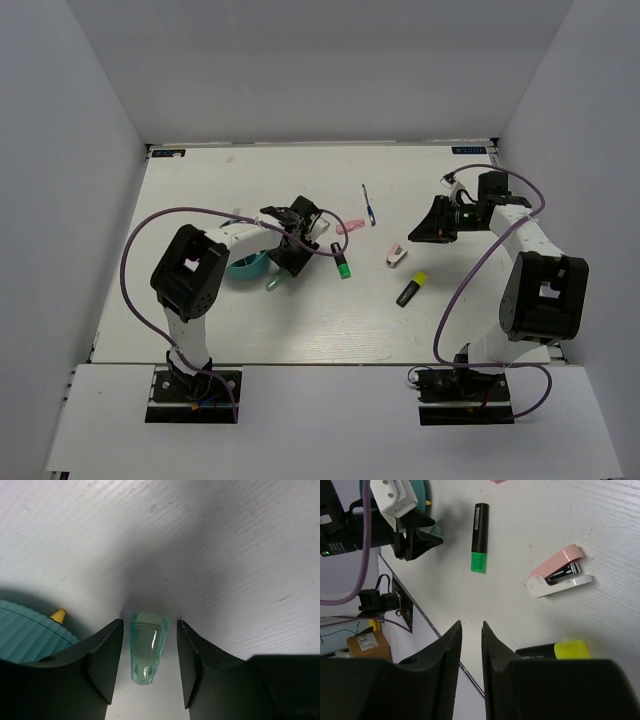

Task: Sort the stationery into containers
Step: Pick up the pen from the center of the board.

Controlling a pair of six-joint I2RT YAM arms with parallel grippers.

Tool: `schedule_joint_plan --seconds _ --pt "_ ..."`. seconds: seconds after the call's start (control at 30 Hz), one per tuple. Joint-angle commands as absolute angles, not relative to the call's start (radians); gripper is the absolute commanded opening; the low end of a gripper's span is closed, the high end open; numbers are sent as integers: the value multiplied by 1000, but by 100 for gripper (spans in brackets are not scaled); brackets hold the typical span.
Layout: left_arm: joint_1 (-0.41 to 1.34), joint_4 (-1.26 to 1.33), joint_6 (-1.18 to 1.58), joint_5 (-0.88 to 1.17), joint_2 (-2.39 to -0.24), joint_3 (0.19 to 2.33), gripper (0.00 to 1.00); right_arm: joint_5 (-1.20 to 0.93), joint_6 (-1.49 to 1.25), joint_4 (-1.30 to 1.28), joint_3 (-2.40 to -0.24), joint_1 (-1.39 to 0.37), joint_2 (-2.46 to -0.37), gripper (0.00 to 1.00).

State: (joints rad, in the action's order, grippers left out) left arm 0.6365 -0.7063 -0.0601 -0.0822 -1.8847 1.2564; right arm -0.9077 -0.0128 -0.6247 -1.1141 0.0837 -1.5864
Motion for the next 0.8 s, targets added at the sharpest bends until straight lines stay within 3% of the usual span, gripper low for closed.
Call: schedule_joint_plan --seconds 0.0,0.2,0.3,0.33,0.53,0.63,0.67,0.7,0.73,0.77 --pt "630 -715 -77 -72 -1884 1273 58 -956 -26 -601 -1101 100 -1574 26" --pt "627 -715 -80 -92 -1910 1270 58 -980 -34 -595 -1100 112 -1569 26" --pt "630 -713 -74 -87 -1911 1264 45 -986 -40 -595 -1095 118 -1563 26" --pt "630 -709 -72 -86 -1913 1264 37 -985 -40 -589 -1095 121 -1565 26" --pt "652 -733 -55 -54 -1872 1269 13 -997 -44 -584 -1089 129 -1560 26" --pt "701 -727 -35 -48 -1792 1284 5 -999 -38 -584 -1085 130 -1560 43" --pt "718 -729 -26 -57 -1752 1293 3 -1003 -34 -589 -1085 130 -1557 43" --pt "721 -723 -8 -60 -1731 1296 1 -1005 -23 -594 -1089 133 -1560 41" --pt "729 -712 27 -66 -1680 1293 0 -1011 -20 -594 -1088 130 -1560 32" --pt "729 -662 40 -81 -1625 1279 0 -1012 -14 -598 -1088 130 -1560 3"
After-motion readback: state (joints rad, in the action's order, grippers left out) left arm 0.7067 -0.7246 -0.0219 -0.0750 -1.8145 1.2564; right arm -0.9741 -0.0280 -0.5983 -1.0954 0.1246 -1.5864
